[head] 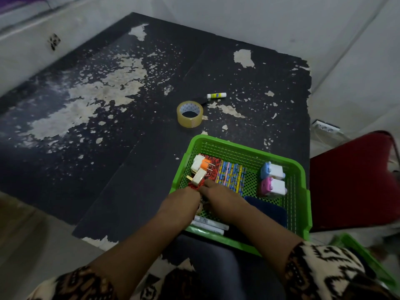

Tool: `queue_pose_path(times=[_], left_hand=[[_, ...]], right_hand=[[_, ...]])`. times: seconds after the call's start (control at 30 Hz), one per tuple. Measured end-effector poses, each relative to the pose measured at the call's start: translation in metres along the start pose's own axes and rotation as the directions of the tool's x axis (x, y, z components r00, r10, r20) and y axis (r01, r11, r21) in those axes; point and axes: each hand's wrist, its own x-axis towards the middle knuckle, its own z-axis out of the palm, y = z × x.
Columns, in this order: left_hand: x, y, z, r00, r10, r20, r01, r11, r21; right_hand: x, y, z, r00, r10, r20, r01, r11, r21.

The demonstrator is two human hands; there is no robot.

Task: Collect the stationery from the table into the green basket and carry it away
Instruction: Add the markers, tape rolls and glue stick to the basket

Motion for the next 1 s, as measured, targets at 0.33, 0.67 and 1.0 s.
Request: queue_pose_path(times=[0.33,0.67,1.0], left_hand=[[-0.002,0.001,0.003,0.996,0.031,-0.081,-0.03,0.999,0.014],[0.001,0.006,0.008,0.994,-0.011,-0.111,0.018,0.998,0.058],[-0.002,0.005,0.008,0.992,-0.012,-0.124,0.017,0.999,0.038]], right_hand=[[-0.004,0.001,0.001,0.998,0.03,-0.063,-0.029,0.999,0.015],[0.002,0.008,0.0,1.0,0.005,-0.028,-0.004,0.999,0.032],[-0.003,0.01,-0.001,0.999,0.004,-0.038,-0.004,1.0,0.004]])
